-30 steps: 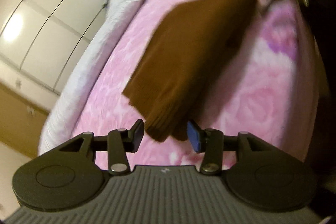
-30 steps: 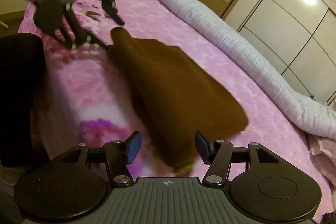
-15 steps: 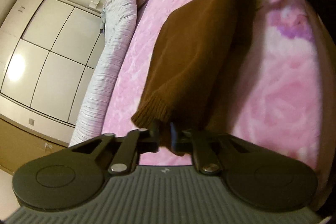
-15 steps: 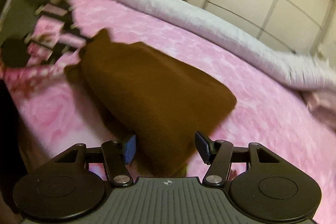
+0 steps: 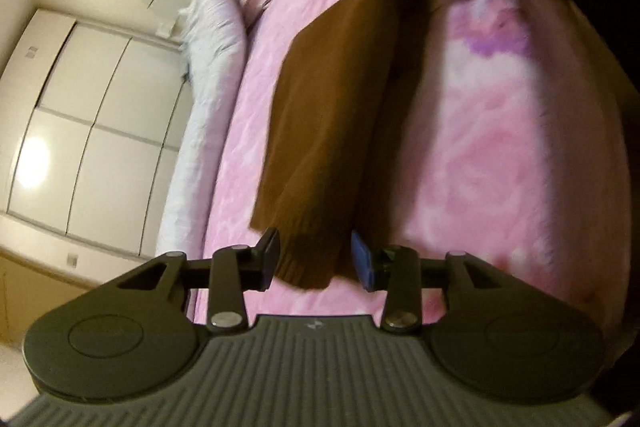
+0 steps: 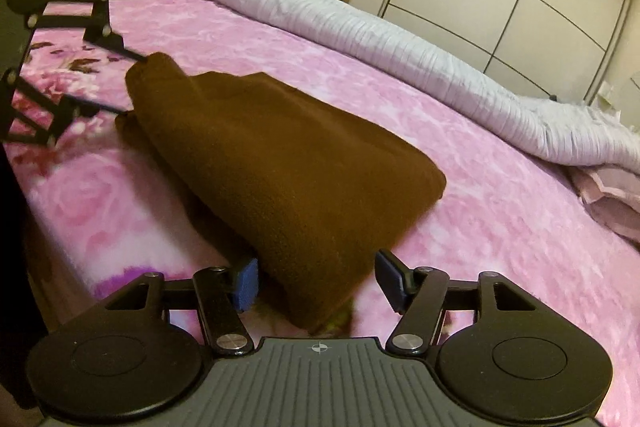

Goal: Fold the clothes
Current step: 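Fold the held cardigan end over onto the rest with both grippers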

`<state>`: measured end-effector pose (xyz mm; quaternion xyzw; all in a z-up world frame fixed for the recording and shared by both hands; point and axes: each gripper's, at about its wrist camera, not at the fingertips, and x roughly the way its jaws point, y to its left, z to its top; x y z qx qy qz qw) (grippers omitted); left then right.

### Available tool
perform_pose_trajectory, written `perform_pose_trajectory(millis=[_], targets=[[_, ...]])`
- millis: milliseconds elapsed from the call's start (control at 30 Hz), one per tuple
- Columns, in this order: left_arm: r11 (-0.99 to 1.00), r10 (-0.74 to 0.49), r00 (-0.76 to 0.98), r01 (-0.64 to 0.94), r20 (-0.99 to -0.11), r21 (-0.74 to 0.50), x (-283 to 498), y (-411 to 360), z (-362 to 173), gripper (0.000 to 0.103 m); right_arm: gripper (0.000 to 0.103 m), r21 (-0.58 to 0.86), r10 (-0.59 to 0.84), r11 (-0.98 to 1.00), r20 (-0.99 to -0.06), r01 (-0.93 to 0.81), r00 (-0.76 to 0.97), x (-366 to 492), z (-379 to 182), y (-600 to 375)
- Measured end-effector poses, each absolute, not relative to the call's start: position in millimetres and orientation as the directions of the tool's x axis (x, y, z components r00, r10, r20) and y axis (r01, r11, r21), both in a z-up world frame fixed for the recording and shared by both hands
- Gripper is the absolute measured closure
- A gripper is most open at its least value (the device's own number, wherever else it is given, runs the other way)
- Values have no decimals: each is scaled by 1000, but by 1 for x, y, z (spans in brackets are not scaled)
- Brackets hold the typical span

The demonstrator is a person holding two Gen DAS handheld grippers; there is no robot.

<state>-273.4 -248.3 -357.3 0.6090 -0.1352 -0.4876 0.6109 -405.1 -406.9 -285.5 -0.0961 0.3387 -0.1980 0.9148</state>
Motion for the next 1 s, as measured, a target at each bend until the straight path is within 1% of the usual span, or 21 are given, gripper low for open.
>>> perform_pose_trajectory(millis=[100,167,200,233,300,400,433,500,567,667,767,833,1000], targets=[[-234,-763,481,419,-433,877,-273,-256,-363,67,41,-346,-434,897,-577,274,692,-403,-285,-404],[-221,-753,477,466,-454,857,-269,-257,-357,68,41,-365,-434,895,-575,257,694,-402,-286,-402],[-214,-748,474,490,-465,845,-267,-257,-354,75,41,-378,-438,891,-572,251,693,-402,-287,-402],[-207,-743,471,514,-475,832,-264,-258,-351,84,41,-391,-442,887,-570,244,693,-402,-287,-401],[-186,-739,473,540,-479,821,-259,-260,-343,86,41,-494,-480,846,-543,200,689,-400,-290,-398],[-143,-754,472,561,-457,815,-256,-263,-331,87,41,-697,-566,708,-463,114,682,-394,-298,-388],[-147,-753,472,560,-460,816,-256,-264,-331,87,41,-732,-574,677,-457,80,679,-393,-302,-386],[-160,-749,470,555,-467,817,-256,-268,-333,87,41,-755,-566,656,-475,18,674,-392,-310,-386],[-169,-746,483,528,-458,832,-257,-269,-338,88,42,-776,-567,631,-460,1,683,-395,-312,-392],[-175,-745,480,528,-462,831,-262,-265,-343,88,42,-761,-609,640,-418,106,674,-401,-299,-407],[-221,-730,468,527,-498,821,-268,-263,-356,88,42,-738,-608,665,-443,117,659,-402,-302,-414],[-238,-725,468,518,-505,822,-274,-261,-364,89,42,-722,-607,680,-459,125,649,-403,-305,-419],[-202,-707,484,560,-516,803,-268,-249,-362,88,42,-682,-601,717,-497,147,626,-404,-309,-429]])
